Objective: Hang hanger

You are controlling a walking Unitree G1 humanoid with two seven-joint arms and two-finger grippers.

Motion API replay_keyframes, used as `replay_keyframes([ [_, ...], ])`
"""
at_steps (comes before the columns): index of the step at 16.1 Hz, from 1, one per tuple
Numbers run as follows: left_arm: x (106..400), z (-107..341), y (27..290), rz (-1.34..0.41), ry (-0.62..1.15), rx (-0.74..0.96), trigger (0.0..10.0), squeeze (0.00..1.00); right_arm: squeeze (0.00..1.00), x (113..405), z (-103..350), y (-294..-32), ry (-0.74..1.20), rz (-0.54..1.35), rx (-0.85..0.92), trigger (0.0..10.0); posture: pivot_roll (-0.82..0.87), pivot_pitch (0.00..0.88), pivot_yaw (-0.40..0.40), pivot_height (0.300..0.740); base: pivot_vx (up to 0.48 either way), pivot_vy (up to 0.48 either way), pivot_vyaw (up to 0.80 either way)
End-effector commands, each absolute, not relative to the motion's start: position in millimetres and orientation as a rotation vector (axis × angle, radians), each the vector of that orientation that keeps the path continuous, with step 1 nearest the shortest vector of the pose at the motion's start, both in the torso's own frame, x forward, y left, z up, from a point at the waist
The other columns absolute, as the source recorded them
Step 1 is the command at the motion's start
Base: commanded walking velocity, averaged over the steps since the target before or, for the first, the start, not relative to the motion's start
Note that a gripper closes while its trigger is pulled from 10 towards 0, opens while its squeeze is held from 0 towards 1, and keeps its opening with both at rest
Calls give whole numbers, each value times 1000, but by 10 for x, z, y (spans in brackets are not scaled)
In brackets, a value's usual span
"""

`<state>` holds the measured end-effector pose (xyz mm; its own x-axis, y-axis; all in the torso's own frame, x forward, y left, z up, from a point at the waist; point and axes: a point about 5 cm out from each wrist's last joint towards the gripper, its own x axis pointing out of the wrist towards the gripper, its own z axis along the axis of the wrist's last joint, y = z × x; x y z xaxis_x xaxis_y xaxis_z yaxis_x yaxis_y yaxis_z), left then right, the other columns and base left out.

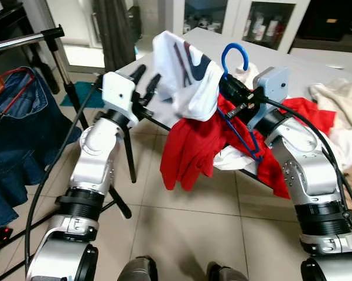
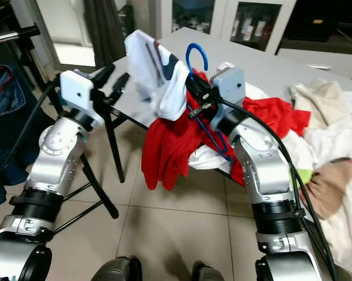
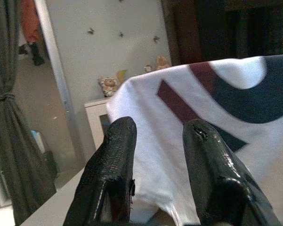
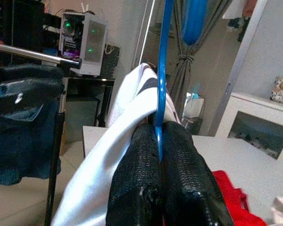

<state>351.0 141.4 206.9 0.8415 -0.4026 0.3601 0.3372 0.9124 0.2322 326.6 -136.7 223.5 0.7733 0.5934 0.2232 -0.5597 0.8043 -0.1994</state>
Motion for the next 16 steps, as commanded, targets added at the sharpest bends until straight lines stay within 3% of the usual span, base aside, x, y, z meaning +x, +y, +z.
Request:
replay_keyframes([
  [1, 3540, 2119, 1484, -352, -428, 170, 10000, 0, 0, 3254, 2373, -1404, -362, 630, -133, 10000, 85, 23, 10, 740, 0, 0, 0],
  [6, 3495, 2018, 1291, -392, -418, 172, 10000, 0, 0, 3467, 2470, -1528, -375, 429, -84, 10000, 92, 22, 7, 740, 0, 0, 0],
  [16, 3505, 2015, 1276, -377, -425, 154, 10000, 0, 0, 3305, 2634, -1410, -475, 654, 26, 10000, 84, 23, 7, 740, 0, 0, 0],
])
